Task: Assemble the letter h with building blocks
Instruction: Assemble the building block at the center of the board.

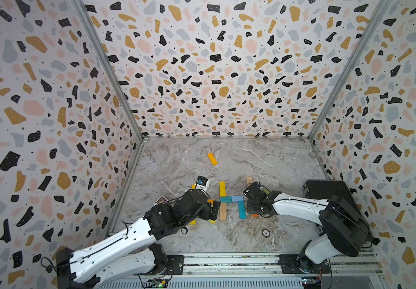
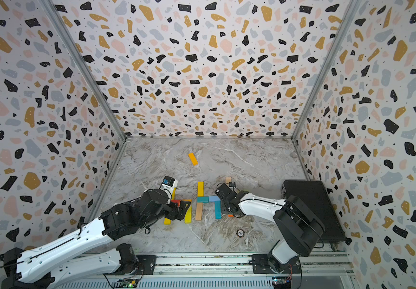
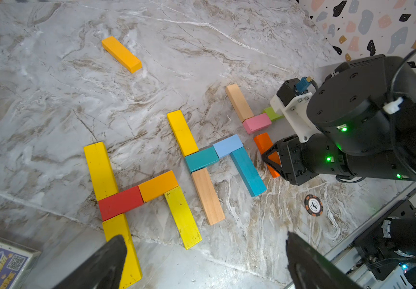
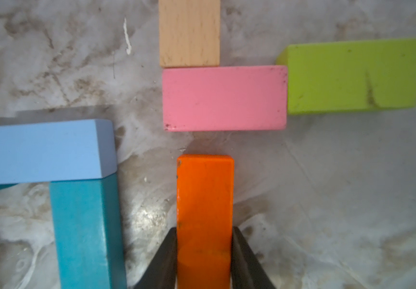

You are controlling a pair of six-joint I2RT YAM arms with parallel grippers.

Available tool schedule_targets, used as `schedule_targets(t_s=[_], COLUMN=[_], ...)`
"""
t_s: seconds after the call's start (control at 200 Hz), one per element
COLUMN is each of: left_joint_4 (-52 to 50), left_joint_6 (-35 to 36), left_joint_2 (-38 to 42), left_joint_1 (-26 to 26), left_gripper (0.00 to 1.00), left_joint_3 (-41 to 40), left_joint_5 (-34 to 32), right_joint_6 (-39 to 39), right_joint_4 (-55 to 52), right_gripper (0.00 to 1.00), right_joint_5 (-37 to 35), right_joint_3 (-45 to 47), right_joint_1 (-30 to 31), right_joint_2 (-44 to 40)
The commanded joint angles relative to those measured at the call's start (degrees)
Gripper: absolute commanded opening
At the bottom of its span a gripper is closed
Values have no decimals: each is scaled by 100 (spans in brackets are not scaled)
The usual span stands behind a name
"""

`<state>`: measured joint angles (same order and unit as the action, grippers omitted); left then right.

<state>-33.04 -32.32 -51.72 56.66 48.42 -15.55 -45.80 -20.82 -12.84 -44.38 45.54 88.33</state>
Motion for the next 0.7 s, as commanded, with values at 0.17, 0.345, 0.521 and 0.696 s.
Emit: schedule_targets(t_s=[0.17, 0.345, 0.521, 0.696], left_joint_4=[-10, 8, 16, 30], left_joint_6=[-22, -22, -10, -6], left_joint_2=[-34, -85, -106, -122], left_joint_1=[-41, -50, -59, -68], left_gripper=[99, 99, 99, 99], left_joint_3=[194, 210, 233, 229], left_joint_5=[-10, 26, 43, 61], right_joint_6=[142, 146, 169, 201], right_joint_4=[-8, -61, -80, -37], right_gripper=[36, 36, 36, 38], right_joint_5=[37, -34, -46, -38], right_joint_3=[-229, -247, -253, -247], right_joint_1=[-31, -55, -99, -111], right_joint_2=[164, 167, 150, 157])
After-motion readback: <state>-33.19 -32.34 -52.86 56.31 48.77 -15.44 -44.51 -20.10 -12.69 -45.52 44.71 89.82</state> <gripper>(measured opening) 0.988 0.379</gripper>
